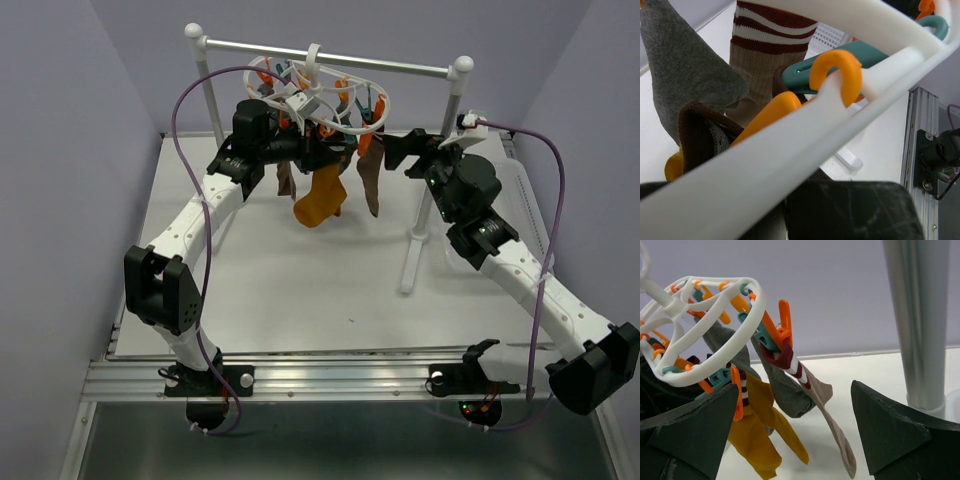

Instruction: Clip the socks to the hanger

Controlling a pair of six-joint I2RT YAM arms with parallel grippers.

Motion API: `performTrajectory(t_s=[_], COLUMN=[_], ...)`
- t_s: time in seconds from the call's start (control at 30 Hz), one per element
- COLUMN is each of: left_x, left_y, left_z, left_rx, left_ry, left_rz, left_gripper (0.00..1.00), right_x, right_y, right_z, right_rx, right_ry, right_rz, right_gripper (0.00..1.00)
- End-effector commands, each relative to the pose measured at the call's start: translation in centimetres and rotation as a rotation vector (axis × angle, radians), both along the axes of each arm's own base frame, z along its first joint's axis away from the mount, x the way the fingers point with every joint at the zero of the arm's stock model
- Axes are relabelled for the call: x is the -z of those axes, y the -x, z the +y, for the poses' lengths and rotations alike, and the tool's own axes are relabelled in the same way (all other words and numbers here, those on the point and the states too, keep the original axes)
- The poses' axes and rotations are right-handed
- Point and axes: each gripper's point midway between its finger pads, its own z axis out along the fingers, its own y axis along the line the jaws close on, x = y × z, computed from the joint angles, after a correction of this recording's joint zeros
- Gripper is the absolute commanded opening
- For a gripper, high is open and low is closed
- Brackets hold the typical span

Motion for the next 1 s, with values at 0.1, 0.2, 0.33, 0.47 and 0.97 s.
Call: performTrajectory(t_s=[0.1,0.2,0.33,0.47,0.97], left_x=[-4.2,-4.3,-4.4,-4.5,-4.4], left_y=[0.3,0.3,0.3,0.4,1.0], left_z=[0.4,0.4,0.4,0.4,0.9], left_rx=[-0.001,-0.002,0.001,0.001,-0.004], left_ry=[0.039,0.040,0.041,0.041,0.036], left_rz=[-0.126,-0.130,-0.133,-0.135,-0.143], left_gripper=[0.00,0.00,0.00,0.00,0.00], right_x=[-1.2,-1.4,-1.3,-2.0,-3.4], right_y=[3.7,4.8,4.8,3.9,2.7], right_z=[1.6,3.2,6.0,6.9,7.8], right_rx=[-0.173,-0.283,-0.415,-0.433,-0.438], right_ry=[0.067,0.059,0.058,0.040,-0.049], right_rz=[-0.059,-0.070,-0.092,-0.099,-0.178], right_gripper=[1.00,1.00,1.00,1.00,0.96])
